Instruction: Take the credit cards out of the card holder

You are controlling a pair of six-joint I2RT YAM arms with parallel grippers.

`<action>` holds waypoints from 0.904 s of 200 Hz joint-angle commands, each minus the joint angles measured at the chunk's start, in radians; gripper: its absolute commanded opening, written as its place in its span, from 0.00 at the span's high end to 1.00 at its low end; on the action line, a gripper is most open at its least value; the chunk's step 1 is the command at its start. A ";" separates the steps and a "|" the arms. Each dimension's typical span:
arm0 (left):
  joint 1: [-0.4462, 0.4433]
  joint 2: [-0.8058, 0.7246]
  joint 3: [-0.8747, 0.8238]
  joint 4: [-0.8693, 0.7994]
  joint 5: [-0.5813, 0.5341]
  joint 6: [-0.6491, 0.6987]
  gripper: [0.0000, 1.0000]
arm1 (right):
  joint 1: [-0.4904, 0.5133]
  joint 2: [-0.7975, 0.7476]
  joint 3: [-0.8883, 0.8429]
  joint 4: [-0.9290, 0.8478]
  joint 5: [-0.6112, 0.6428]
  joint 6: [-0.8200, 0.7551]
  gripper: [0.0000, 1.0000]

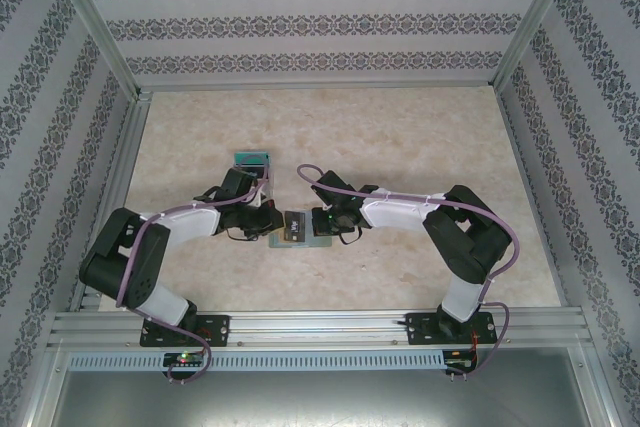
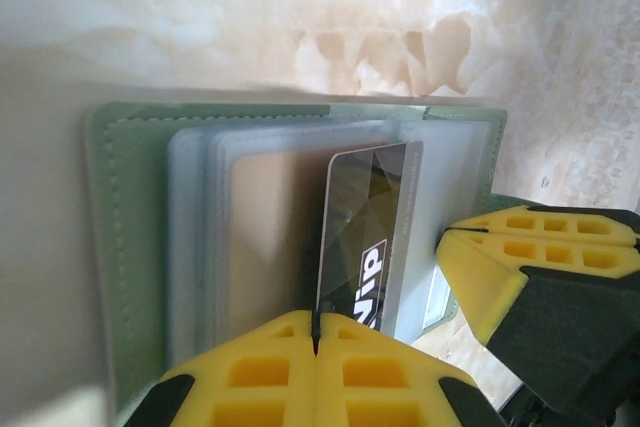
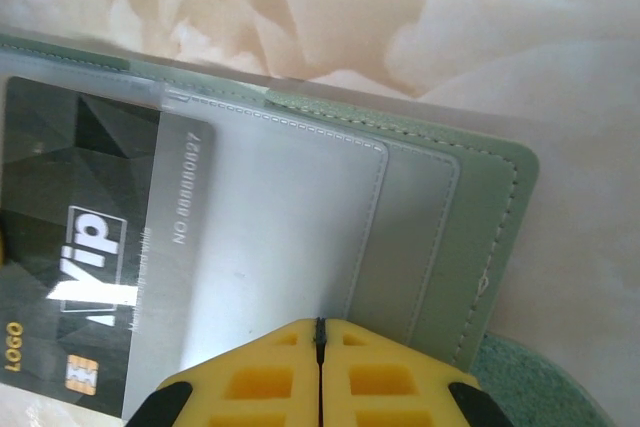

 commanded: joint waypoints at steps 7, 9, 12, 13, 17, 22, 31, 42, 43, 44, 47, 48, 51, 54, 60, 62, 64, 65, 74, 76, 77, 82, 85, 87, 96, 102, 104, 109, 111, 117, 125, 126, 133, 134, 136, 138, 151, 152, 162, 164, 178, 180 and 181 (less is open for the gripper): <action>0.036 -0.059 -0.011 -0.073 -0.016 0.070 1.00 | -0.006 -0.007 -0.020 -0.008 0.008 0.000 0.91; 0.039 -0.061 -0.013 -0.076 -0.017 0.072 1.00 | -0.006 -0.007 -0.020 -0.008 0.008 0.000 0.91; 0.042 -0.066 -0.013 -0.081 -0.018 0.076 1.00 | -0.006 -0.007 -0.020 -0.009 0.008 0.000 0.91; 0.044 -0.067 -0.013 -0.083 -0.018 0.077 1.00 | -0.006 -0.008 -0.020 -0.008 0.008 0.000 0.91; 0.047 -0.074 -0.013 -0.089 -0.020 0.081 1.00 | -0.006 -0.009 -0.021 -0.008 0.008 0.000 0.91; 0.051 -0.082 -0.013 -0.097 -0.023 0.087 1.00 | -0.006 -0.009 -0.021 -0.007 0.008 0.000 0.91; 0.057 -0.097 -0.012 -0.115 -0.032 0.095 1.00 | -0.005 -0.011 -0.023 -0.007 0.008 0.000 0.91; 0.063 -0.112 -0.010 -0.134 -0.034 0.105 1.00 | -0.006 -0.013 -0.023 -0.007 0.008 0.000 0.91; 0.063 -0.114 -0.010 -0.135 -0.035 0.105 1.00 | -0.006 -0.014 -0.023 -0.007 0.008 0.000 0.91; 0.063 -0.116 -0.010 -0.136 -0.036 0.107 1.00 | -0.006 -0.014 -0.023 -0.007 0.008 0.000 0.91; 0.064 -0.120 -0.011 -0.142 -0.038 0.107 1.00 | -0.005 -0.016 -0.024 -0.007 0.010 -0.001 0.91; 0.063 -0.121 -0.010 -0.144 -0.039 0.108 1.00 | -0.005 -0.016 -0.024 -0.007 0.010 -0.001 0.91; 0.065 -0.129 -0.010 -0.148 -0.040 0.110 1.00 | -0.006 -0.017 -0.024 -0.007 0.010 -0.002 0.91; 0.065 -0.134 -0.011 -0.152 -0.043 0.111 1.00 | -0.006 -0.018 -0.026 -0.007 0.011 -0.001 0.91; 0.064 -0.145 -0.009 -0.163 -0.049 0.112 1.00 | -0.006 -0.021 -0.026 -0.007 0.011 -0.001 0.91; 0.065 -0.149 -0.007 -0.168 -0.051 0.113 1.00 | -0.006 -0.021 -0.027 -0.007 0.012 -0.001 0.91; 0.064 -0.153 -0.007 -0.172 -0.054 0.113 1.00 | -0.006 -0.021 -0.027 -0.007 0.013 -0.003 0.91; 0.064 -0.156 -0.007 -0.174 -0.056 0.112 1.00 | -0.006 -0.022 -0.028 -0.007 0.013 -0.003 0.91; 0.064 -0.177 0.000 -0.193 -0.067 0.113 1.00 | -0.006 -0.024 -0.029 -0.007 0.013 -0.003 0.91; 0.065 -0.181 0.001 -0.200 -0.069 0.114 1.00 | -0.005 -0.025 -0.029 -0.006 0.013 -0.004 0.91; 0.065 -0.183 0.001 -0.202 -0.071 0.114 1.00 | -0.005 -0.025 -0.029 -0.006 0.013 -0.004 0.91; 0.065 -0.197 0.007 -0.215 -0.077 0.117 1.00 | -0.006 -0.028 -0.030 -0.005 0.013 -0.006 0.91; 0.065 -0.205 0.010 -0.223 -0.083 0.118 1.00 | -0.006 -0.028 -0.030 -0.005 0.013 -0.006 0.91; 0.065 -0.210 0.013 -0.231 -0.086 0.120 1.00 | -0.006 -0.029 -0.029 -0.005 0.013 -0.007 0.91; 0.066 -0.238 0.028 -0.264 -0.104 0.131 1.00 | -0.007 -0.034 -0.026 -0.007 0.014 -0.011 0.91; 0.065 -0.256 0.042 -0.290 -0.119 0.139 1.00 | -0.007 -0.040 -0.025 -0.008 0.014 -0.016 0.90; 0.065 -0.263 0.047 -0.299 -0.124 0.143 1.00 | -0.007 -0.042 -0.025 -0.007 0.014 -0.017 0.91; 0.065 -0.280 0.060 -0.322 -0.139 0.154 1.00 | -0.008 -0.048 -0.023 -0.007 0.016 -0.020 0.90; 0.065 -0.285 0.066 -0.332 -0.143 0.158 1.00 | -0.009 -0.051 -0.022 -0.007 0.016 -0.022 0.90; 0.065 -0.303 0.083 -0.360 -0.158 0.173 1.00 | -0.011 -0.059 -0.020 -0.007 0.017 -0.028 0.90; 0.066 -0.326 0.110 -0.398 -0.182 0.193 1.00 | -0.014 -0.070 -0.015 -0.009 0.020 -0.037 0.89; 0.066 -0.329 0.114 -0.404 -0.185 0.196 1.00 | -0.014 -0.072 -0.014 -0.009 0.020 -0.038 0.89; 0.066 -0.346 0.135 -0.434 -0.208 0.213 1.00 | -0.017 -0.082 -0.010 -0.011 0.019 -0.046 0.88; 0.066 -0.348 0.138 -0.438 -0.211 0.216 1.00 | -0.018 -0.083 -0.010 -0.011 0.018 -0.047 0.88; 0.065 -0.352 0.145 -0.444 -0.214 0.222 1.00 | -0.019 -0.086 -0.007 -0.011 0.018 -0.050 0.88; 0.065 -0.357 0.151 -0.451 -0.220 0.226 1.00 | -0.020 -0.090 -0.006 -0.012 0.017 -0.051 0.88; 0.066 -0.382 0.188 -0.489 -0.258 0.260 1.00 | -0.027 -0.112 0.002 -0.014 0.015 -0.061 0.86; 0.066 -0.385 0.190 -0.492 -0.262 0.261 1.00 | -0.027 -0.114 0.003 -0.012 0.014 -0.061 0.86; 0.065 -0.398 0.220 -0.520 -0.296 0.288 1.00 | -0.030 -0.134 0.007 -0.013 0.014 -0.069 0.84; 0.065 -0.400 0.226 -0.525 -0.302 0.295 1.00 | -0.031 -0.139 0.007 -0.013 0.014 -0.070 0.83; 0.065 -0.412 0.261 -0.551 -0.337 0.359 1.00 | -0.037 -0.170 0.012 -0.018 0.010 -0.085 0.80; 0.065 -0.413 0.265 -0.555 -0.344 0.368 1.00 | -0.038 -0.174 0.013 -0.017 0.009 -0.087 0.79; 0.064 -0.413 0.267 -0.557 -0.346 0.372 1.00 | -0.039 -0.175 0.013 -0.018 0.009 -0.089 0.79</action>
